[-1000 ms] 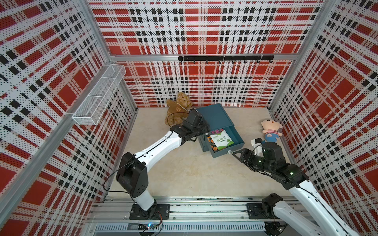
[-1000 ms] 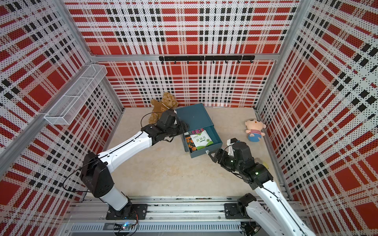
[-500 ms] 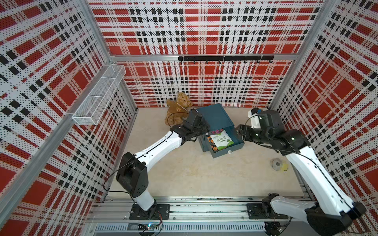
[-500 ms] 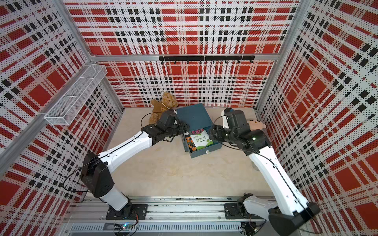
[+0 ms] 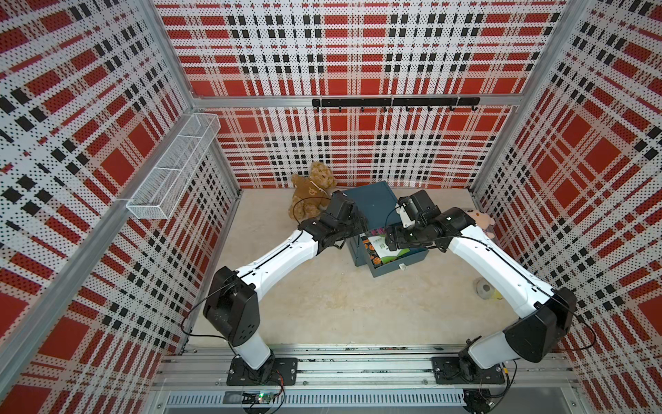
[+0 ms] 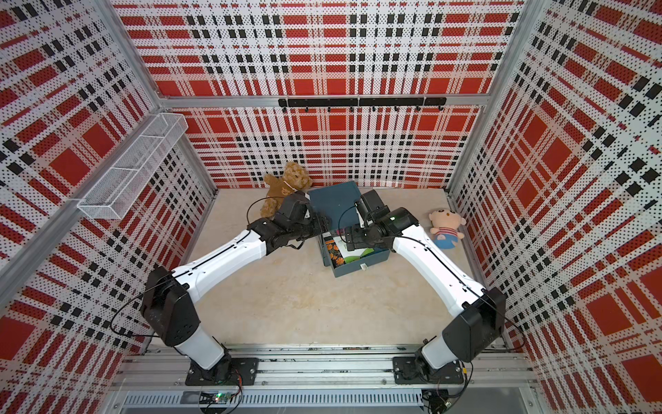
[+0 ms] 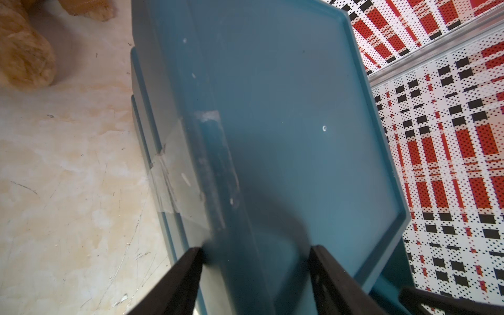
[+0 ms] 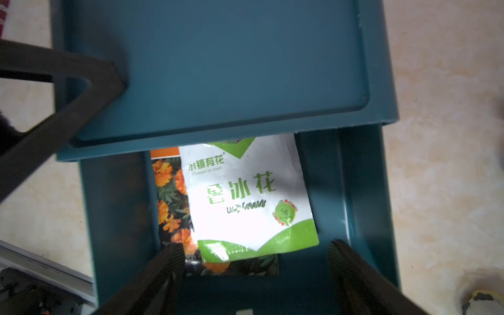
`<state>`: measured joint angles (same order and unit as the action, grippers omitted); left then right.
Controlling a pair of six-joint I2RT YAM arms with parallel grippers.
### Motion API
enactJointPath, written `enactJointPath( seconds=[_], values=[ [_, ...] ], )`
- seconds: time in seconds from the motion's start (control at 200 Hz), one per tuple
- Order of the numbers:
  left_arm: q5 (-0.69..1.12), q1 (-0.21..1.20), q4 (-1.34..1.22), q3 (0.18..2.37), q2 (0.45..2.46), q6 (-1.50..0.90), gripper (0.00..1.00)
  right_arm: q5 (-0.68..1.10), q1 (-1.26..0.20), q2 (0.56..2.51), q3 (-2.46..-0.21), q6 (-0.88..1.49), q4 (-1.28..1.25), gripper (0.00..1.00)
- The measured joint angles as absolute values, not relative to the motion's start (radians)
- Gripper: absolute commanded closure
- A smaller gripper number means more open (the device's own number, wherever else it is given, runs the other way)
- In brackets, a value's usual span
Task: Take the seed bags out of the drawer
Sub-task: Pick up the seed packet from the drawer.
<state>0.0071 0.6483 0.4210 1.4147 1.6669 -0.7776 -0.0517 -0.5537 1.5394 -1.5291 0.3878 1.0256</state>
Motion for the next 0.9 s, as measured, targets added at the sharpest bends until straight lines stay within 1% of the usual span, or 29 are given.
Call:
enactJointPath(
  seconds=[0.296,0.551,0.772,0.902],
  values=[
    [0.032,0.636,0.409,1.407,1.667,-0.777,0.33,-0.069,-0.555,1.665,-1.541,0.343,0.997,0.08],
    [0.052,0.629,0.392,1.398,1.667,-0.777,0.33,-0.073,-0.565,1.670,-1.541,0.330,0.975,0.05],
    [0.054,0.628,0.387,1.396,1.667,-0.777,0.33,-0.072,-0.590,1.670,-1.541,0.340,0.955,0.05],
    [0.057,0.626,0.387,1.396,1.667,-0.777,0.33,-0.072,-0.595,1.670,-1.530,0.359,0.937,0.08]
  ],
)
